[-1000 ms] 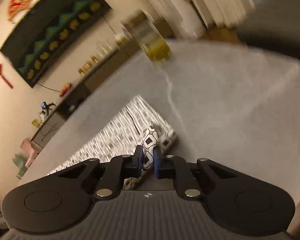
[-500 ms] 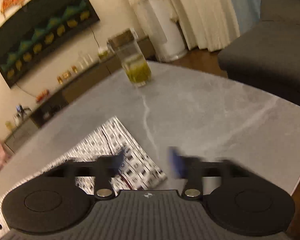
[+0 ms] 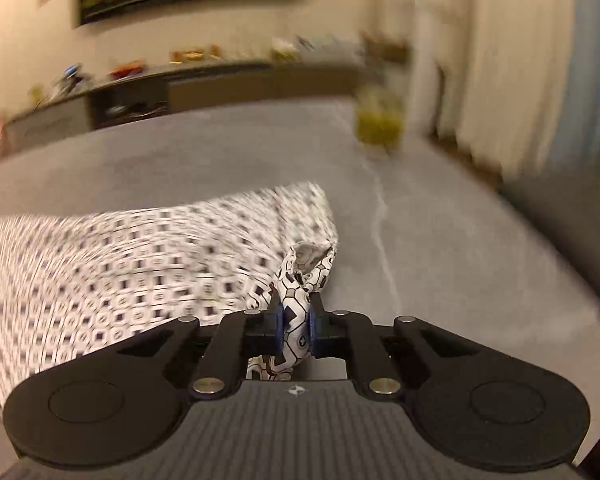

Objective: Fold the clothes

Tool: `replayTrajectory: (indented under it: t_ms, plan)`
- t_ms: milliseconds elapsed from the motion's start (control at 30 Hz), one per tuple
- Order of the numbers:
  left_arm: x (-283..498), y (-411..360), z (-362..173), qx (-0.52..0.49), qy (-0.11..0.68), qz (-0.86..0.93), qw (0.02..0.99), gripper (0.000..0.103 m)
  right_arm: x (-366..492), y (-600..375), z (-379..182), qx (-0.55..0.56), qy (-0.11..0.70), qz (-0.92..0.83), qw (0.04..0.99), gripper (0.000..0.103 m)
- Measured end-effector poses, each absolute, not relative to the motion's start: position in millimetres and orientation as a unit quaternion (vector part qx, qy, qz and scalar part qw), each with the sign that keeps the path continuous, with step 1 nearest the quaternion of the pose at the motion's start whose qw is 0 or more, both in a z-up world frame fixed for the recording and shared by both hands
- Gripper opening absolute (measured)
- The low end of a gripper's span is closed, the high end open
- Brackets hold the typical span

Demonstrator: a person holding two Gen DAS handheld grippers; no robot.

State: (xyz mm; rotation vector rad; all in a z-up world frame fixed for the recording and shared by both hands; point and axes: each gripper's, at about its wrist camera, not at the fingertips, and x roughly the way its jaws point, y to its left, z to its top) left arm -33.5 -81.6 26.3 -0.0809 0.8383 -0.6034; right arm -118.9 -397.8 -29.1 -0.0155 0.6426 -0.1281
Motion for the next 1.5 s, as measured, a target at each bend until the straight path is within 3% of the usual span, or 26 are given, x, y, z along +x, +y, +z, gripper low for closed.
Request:
replayTrajectory:
  t_ms: [200, 367, 400, 433, 467, 600, 633, 667, 733, 867, 1167, 1400, 1500]
  plan:
    - [-2.3, -228.7, 22.5, 0.008, 0.417, -0.34, 0.843, 0.07, -143.3, -341.3, -29.5, -0.172, 0.264, -0.03, 0.949, 0.011]
    - [19.6, -307.7, -11.6, 0.075, 0.445, -0.323, 0.832, 0.067, -153.9, -325.7, -31.0, -0.209, 0.237, 0.006, 0.949, 0.011]
    - [23.4, -314.5, -20.1, 0.087, 0.451, -0.313, 0.831, 0.052, -155.0, -326.0, -30.5, -0.209, 0.233, 0.013, 0.95, 0.011]
    - [26.0, -314.9, -26.9, 0.091, 0.455, -0.303, 0.833, 0.018, -156.0, -327.5, -29.8, -0.205, 0.23, 0.019, 0.951, 0.011]
    - [28.4, -313.6, -33.1, 0.093, 0.458, -0.292, 0.834, 0.003, -157.2, -329.5, -28.7, -0.198, 0.225, 0.03, 0.953, 0.011]
    - [18.3, -252.4, -12.0, 0.005, 0.423, -0.283, 0.861, 0.003, -167.9, -341.1, -15.7, -0.134, 0.205, 0.097, 0.965, 0.015]
    - [13.3, -227.5, -8.8, -0.021, 0.417, -0.272, 0.867, 0.003, -171.5, -345.3, -10.7, -0.109, 0.199, 0.117, 0.967, 0.027]
    - [8.4, -202.7, -7.3, -0.044, 0.413, -0.259, 0.872, 0.003, -174.8, -351.9, -5.1, -0.071, 0.194, 0.14, 0.968, 0.048]
    - [1.8, -158.6, -11.2, -0.077, 0.414, -0.233, 0.877, 0.003, -178.3, -363.6, 3.8, 0.002, 0.188, 0.186, 0.964, 0.062]
    - [7.0, -122.4, -44.6, -0.087, 0.448, -0.184, 0.87, 0.003, -161.9, -362.9, 6.0, 0.099, 0.232, 0.254, 0.934, 0.058]
    - [-14.7, -91.5, -41.9, -0.112, 0.432, -0.167, 0.879, 0.003, -139.1, -329.6, -5.0, 0.024, 0.334, 0.243, 0.911, 0.055]
    - [-5.3, -90.7, -67.8, -0.11, 0.45, -0.178, 0.868, 0.006, -124.1, -331.5, -10.0, 0.027, 0.347, 0.22, 0.911, 0.054]
    - [-4.7, -96.5, -65.3, -0.108, 0.447, -0.198, 0.865, 0.006, -129.6, -325.8, -15.0, 0.014, 0.345, 0.193, 0.918, 0.049]
